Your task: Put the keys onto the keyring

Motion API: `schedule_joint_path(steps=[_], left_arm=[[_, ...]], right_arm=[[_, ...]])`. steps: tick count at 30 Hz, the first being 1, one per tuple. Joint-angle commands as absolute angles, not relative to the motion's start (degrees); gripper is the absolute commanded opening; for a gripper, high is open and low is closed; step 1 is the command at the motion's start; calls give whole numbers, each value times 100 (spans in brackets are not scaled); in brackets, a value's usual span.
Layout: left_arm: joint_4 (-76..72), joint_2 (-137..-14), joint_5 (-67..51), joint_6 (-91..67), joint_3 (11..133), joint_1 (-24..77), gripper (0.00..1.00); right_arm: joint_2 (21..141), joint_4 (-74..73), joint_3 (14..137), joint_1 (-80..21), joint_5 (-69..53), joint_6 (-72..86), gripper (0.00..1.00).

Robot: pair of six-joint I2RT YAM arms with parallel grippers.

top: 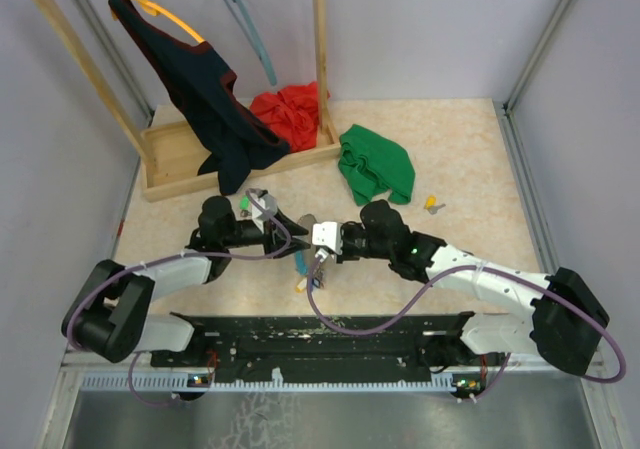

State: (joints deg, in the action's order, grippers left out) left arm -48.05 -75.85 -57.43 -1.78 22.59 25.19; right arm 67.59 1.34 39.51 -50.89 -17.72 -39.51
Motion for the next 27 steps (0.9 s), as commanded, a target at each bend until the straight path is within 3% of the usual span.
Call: schedule_joint_path(steps=[1,21,27], left_arm=[[-4261,-7680,-5824,537,2607,2647,47],[-3368,-8229,-6022,1314,3184,3040,30],[-3111,-8339,-6031,1429,3318,3119,17]], right_arm=[[6641,392,4324,-5148,-1933,-4028,0],[6620,378,4333,-5146,-2016,-4029,0],[6587,363,4337,-5142,-2031,-4013,0]])
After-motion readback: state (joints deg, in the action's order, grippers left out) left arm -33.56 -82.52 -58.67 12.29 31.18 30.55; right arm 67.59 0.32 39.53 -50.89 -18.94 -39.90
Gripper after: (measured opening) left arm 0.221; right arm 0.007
